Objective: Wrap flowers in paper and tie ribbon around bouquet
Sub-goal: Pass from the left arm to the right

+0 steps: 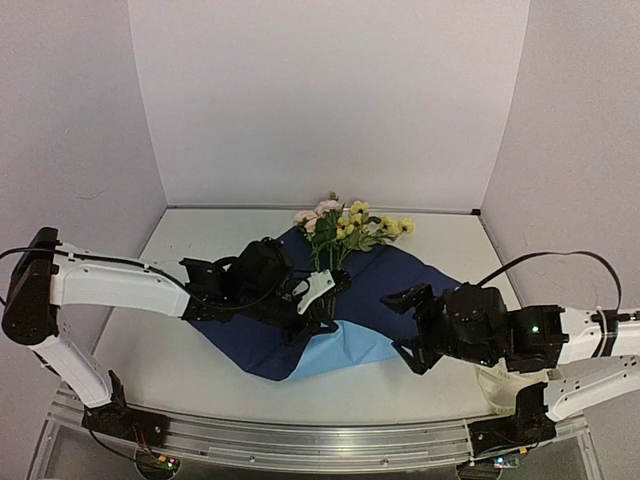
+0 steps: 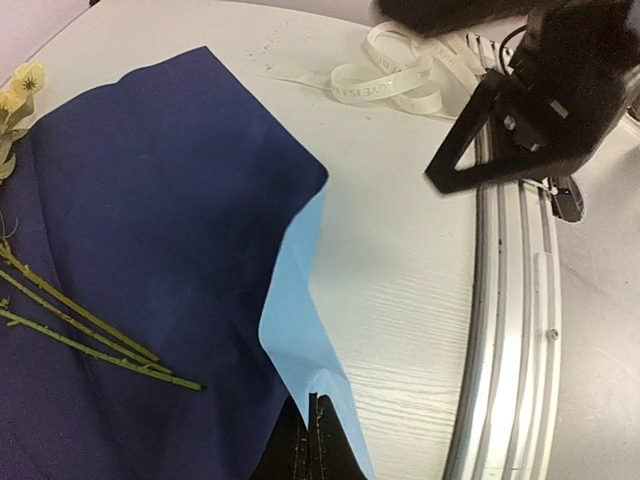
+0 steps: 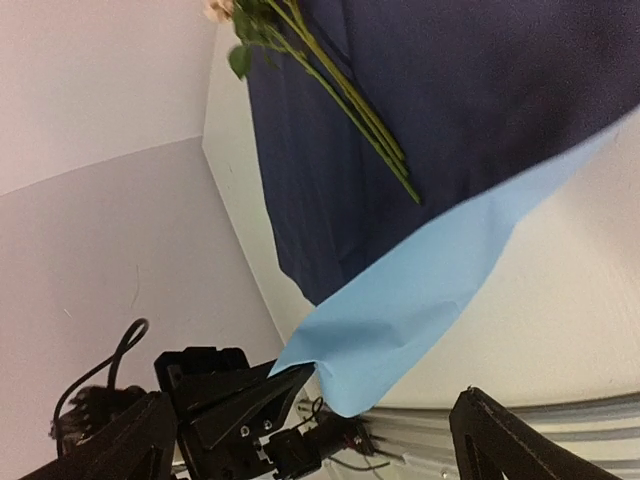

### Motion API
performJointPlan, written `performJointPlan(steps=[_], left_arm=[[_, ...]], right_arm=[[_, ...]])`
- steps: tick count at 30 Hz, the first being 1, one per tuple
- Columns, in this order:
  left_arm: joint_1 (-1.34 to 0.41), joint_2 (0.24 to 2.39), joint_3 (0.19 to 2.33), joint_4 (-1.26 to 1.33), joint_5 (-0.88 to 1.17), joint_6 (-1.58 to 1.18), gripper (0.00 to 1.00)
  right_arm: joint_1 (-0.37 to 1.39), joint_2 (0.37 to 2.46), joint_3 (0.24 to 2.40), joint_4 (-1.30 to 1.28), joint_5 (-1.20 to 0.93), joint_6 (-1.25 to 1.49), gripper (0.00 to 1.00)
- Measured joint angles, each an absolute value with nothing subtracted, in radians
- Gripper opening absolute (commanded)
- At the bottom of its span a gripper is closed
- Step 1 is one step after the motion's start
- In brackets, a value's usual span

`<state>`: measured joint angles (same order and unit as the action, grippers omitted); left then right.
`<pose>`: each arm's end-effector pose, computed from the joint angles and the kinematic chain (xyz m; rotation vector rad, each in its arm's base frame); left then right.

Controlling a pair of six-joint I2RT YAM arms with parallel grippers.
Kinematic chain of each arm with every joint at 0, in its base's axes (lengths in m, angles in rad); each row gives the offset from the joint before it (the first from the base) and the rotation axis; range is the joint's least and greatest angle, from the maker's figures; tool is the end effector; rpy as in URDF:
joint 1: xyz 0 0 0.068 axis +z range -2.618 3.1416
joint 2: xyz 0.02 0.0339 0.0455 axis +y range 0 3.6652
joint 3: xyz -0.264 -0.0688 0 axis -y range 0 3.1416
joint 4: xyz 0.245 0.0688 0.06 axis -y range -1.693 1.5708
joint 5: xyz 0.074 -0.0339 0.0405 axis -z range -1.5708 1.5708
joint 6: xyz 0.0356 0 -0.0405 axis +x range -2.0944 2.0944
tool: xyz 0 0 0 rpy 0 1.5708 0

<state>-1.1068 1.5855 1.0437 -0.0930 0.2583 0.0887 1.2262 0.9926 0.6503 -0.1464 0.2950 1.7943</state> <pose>0.1494 -0.3189 0.2382 1.4252 1.8238 -0.8309 0.0848 0.2055 0.2581 0.8881 2.2690 1.4338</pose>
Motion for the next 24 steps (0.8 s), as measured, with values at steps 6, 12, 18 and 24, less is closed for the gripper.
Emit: performJointPlan(steps=[6,12,18,24], left_arm=[[-0.988,1.726,1.180,-0.172,0.367,0.190,0.00],[-0.979,1.724,1.189,-0.210,0.464,0.212,0.00],[-1.017,1.621,1.125,-0.196,0.529,0.201,0.00],[-1.047,1.565,1.084,-0.193,0.597,0.186,0.00]], right_arm=[[1.164,0.944,0.750,-0.259,0.477,1.366,0.98],[1.153,1.050,0.834,-0.238,0.456,0.889,0.98],[1.053,1.106,0.783,-0.128,0.176,0.586,0.98],[0.987,1.205,0.791,-0.072,-0.152,0.449,0.96]])
